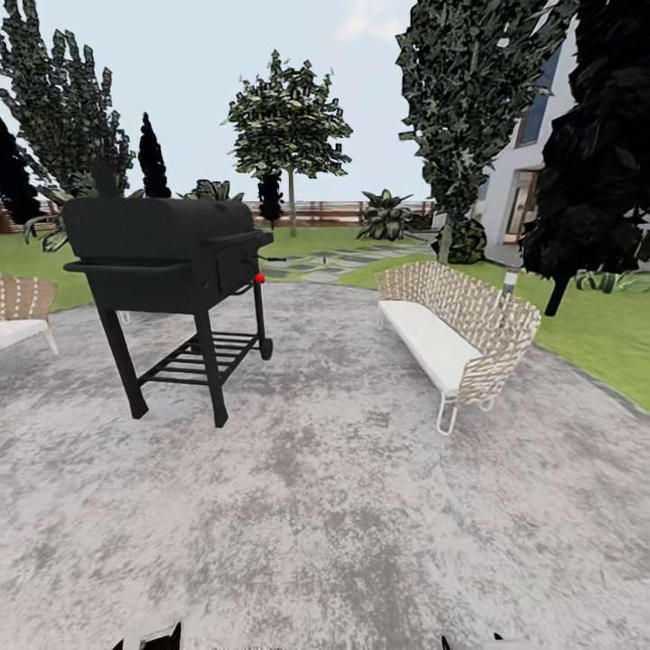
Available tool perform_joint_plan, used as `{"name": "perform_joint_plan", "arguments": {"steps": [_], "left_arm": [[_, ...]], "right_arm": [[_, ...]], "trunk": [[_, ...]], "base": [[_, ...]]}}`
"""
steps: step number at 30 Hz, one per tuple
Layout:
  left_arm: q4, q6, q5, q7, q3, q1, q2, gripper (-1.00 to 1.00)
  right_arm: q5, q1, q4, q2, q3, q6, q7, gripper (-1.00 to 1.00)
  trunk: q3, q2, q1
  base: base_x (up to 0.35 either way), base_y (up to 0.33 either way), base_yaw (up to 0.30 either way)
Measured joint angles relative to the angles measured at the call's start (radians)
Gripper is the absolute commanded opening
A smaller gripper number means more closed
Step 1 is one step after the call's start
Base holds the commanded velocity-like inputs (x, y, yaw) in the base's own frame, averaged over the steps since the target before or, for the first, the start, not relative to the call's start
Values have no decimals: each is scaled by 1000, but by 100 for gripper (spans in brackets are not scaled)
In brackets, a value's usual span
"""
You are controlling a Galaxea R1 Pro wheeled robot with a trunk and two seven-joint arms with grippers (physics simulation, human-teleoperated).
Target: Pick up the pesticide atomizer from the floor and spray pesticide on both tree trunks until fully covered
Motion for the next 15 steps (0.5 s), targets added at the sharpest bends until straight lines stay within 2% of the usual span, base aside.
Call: {"name": "perform_joint_plan", "arguments": {"steps": [10,15], "left_arm": [[0,0,0,0,-1,-1,-2,100],[0,0,0,0,-1,-2,-2,100]], "right_arm": [[-1,0,44,0,0,-1,-3,100],[-1,0,43,0,0,-2,-3,100]], "trunk": [[-31,-70,38],[-47,-105,58]], "base": [[0,0,274],[0,0,97]]}}
